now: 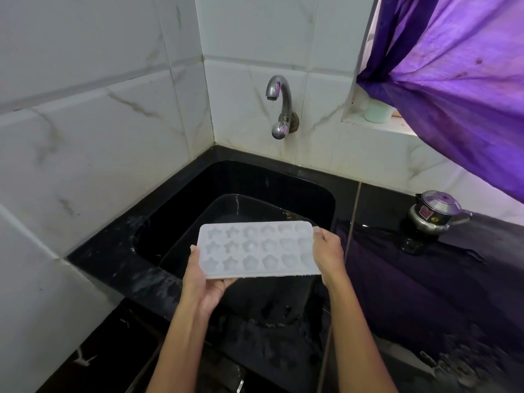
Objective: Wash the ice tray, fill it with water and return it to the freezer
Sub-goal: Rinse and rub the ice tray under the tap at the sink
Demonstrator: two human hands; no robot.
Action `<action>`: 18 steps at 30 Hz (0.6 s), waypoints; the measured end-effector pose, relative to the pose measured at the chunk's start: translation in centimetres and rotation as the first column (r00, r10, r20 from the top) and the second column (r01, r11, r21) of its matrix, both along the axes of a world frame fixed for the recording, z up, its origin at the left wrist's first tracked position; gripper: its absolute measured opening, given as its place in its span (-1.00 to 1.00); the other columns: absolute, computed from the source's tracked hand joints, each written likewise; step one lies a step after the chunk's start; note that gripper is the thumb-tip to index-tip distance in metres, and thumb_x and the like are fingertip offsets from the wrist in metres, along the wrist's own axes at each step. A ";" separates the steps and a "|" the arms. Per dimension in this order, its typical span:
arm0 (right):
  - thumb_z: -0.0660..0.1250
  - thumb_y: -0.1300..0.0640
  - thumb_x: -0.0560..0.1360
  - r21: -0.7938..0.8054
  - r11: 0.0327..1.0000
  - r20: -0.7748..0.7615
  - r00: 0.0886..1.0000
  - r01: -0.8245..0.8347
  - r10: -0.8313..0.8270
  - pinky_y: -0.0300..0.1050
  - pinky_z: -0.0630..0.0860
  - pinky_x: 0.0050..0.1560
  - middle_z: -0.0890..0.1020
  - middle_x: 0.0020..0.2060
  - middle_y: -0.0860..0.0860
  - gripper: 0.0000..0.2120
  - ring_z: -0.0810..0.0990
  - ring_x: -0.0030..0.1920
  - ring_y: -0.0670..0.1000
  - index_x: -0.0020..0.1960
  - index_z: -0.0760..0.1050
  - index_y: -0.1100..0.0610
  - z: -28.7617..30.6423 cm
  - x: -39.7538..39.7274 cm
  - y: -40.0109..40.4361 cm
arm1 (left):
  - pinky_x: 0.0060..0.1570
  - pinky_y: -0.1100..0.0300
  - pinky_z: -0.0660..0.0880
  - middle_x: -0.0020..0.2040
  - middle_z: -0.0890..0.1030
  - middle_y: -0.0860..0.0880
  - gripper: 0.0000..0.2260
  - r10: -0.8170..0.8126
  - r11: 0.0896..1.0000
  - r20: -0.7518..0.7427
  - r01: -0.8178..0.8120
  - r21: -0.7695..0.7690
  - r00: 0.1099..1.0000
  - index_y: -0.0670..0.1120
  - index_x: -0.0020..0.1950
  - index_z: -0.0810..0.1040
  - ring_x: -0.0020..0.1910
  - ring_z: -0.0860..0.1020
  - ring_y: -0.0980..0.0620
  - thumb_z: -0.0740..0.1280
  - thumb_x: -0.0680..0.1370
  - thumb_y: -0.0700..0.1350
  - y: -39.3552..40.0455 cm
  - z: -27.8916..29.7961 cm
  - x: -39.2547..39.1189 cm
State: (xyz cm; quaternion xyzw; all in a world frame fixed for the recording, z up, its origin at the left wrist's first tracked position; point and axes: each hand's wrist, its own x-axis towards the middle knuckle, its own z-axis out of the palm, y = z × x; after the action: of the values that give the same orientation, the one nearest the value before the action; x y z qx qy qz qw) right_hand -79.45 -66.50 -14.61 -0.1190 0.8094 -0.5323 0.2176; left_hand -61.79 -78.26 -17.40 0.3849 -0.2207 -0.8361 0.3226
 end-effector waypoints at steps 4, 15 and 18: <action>0.02 0.17 0.65 0.172 0.984 -0.248 0.965 -0.043 0.085 0.03 0.39 0.22 0.51 0.27 0.08 -0.62 0.47 0.27 0.13 0.44 0.35 0.04 0.8 -0.2 0.9 | -0.10 -0.19 0.55 0.05 0.64 -0.19 -0.57 0.047 0.999 0.032 -0.047 0.014 0.998 -0.12 0.10 0.51 0.04 0.61 -0.21 0.04 0.63 0.18 0.9 0.2 -0.2; 0.21 0.36 0.47 0.711 0.701 -0.463 0.713 -0.056 0.527 0.41 -0.23 0.42 0.04 0.55 0.09 -0.54 -0.18 0.54 0.20 0.20 0.56 -0.09 2.2 -0.9 0.6 | -0.26 -0.12 0.59 0.10 0.62 -0.19 -0.54 0.101 0.993 0.011 -0.102 0.054 0.995 -0.14 0.27 0.45 0.03 0.61 -0.22 0.06 0.63 0.18 2.3 -0.1 -0.5; 0.19 0.41 0.47 0.734 0.673 -0.454 0.669 -0.095 0.589 0.41 -0.30 0.39 0.03 0.55 0.12 -0.44 -0.23 0.54 0.23 0.25 0.53 -0.15 2.1 -0.9 0.9 | -0.23 -0.15 0.56 0.10 0.62 -0.18 -0.55 0.134 0.989 0.015 -0.134 0.062 0.991 -0.14 0.28 0.44 0.03 0.60 -0.21 0.07 0.63 0.18 2.8 -0.2 -0.4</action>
State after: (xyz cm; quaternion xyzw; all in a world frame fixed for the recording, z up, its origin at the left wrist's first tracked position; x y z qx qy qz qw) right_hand -80.39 -65.65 -12.46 -0.3763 0.9218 -0.0797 0.0474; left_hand -62.20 -75.47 -17.58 0.4132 -0.1696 -0.8170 0.3645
